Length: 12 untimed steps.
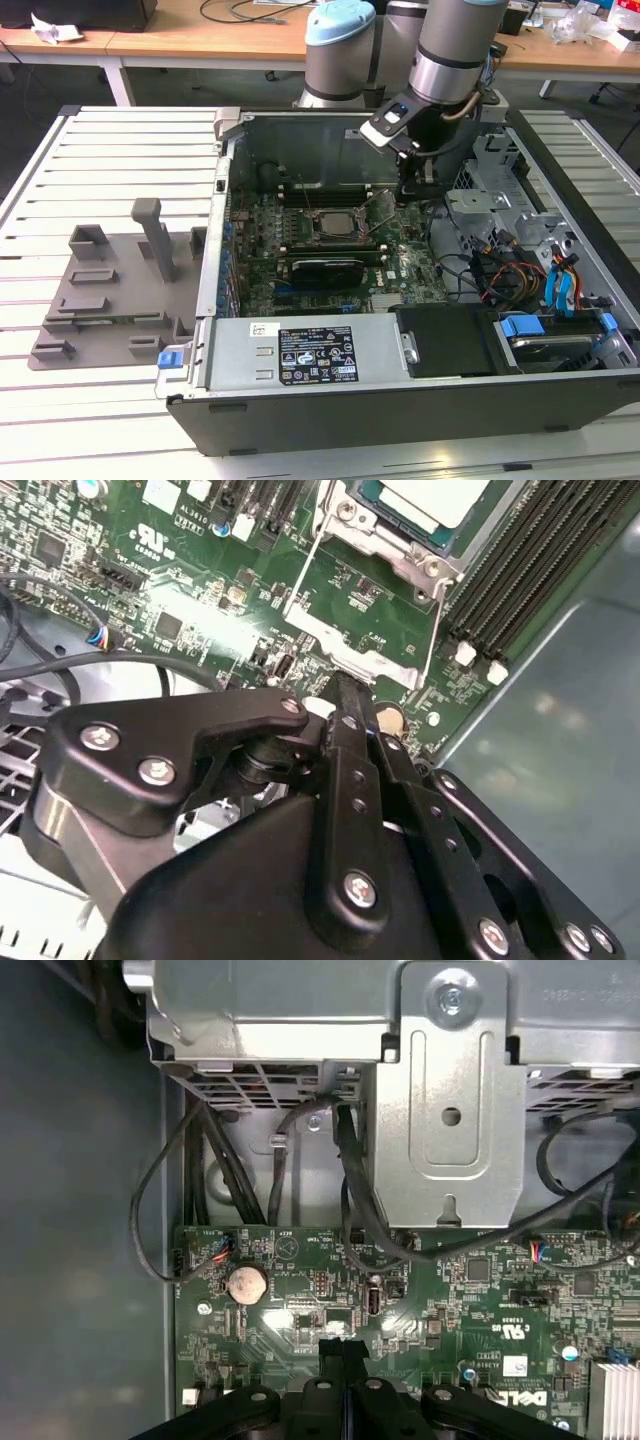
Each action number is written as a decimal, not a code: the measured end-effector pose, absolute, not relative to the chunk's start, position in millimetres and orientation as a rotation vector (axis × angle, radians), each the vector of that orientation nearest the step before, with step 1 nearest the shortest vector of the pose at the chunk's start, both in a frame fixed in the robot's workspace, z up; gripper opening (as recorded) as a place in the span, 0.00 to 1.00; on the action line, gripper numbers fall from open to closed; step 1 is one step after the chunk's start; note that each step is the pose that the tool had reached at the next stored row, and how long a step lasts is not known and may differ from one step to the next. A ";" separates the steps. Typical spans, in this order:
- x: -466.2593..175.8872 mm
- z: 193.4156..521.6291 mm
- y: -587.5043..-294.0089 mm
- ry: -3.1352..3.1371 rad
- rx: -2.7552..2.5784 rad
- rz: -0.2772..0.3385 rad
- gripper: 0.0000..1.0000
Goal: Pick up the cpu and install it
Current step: 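Close the cpu cover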
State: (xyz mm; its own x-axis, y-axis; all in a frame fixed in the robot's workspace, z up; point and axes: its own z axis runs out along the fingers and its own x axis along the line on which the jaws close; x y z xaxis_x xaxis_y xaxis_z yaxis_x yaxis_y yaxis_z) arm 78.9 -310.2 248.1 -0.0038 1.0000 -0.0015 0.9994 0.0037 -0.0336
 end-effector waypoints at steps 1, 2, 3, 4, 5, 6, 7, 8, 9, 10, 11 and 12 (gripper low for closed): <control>78.9 247.3 -310.2 -2.210 -2.201 0.039 0.11; 78.9 247.0 -310.2 -2.210 -2.201 0.039 0.11; 78.9 247.0 -310.2 -2.210 -2.201 0.039 0.11; 78.9 246.9 -310.2 -2.210 -2.201 0.039 0.11; 78.9 246.8 -310.2 -2.209 -2.201 0.039 0.11; 78.9 246.8 -310.1 -2.210 -2.201 0.039 0.11; 78.9 246.8 -310.1 -2.210 -2.201 0.039 0.11; 78.3 246.7 -310.1 -2.209 -2.201 0.039 0.11; 76.7 246.7 -310.1 -2.210 -2.201 0.039 0.11; 75.6 246.8 -310.1 -2.210 -2.201 0.039 0.11; 73.7 246.8 -310.1 -2.210 -2.201 0.039 0.11; 70.9 246.8 -310.1 -2.210 -2.201 0.039 0.11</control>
State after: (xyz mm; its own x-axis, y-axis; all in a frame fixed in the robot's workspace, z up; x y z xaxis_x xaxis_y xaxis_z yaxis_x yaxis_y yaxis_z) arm 70.9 -310.1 246.8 -0.0039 1.0000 -0.0016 0.9994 0.0038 -0.0336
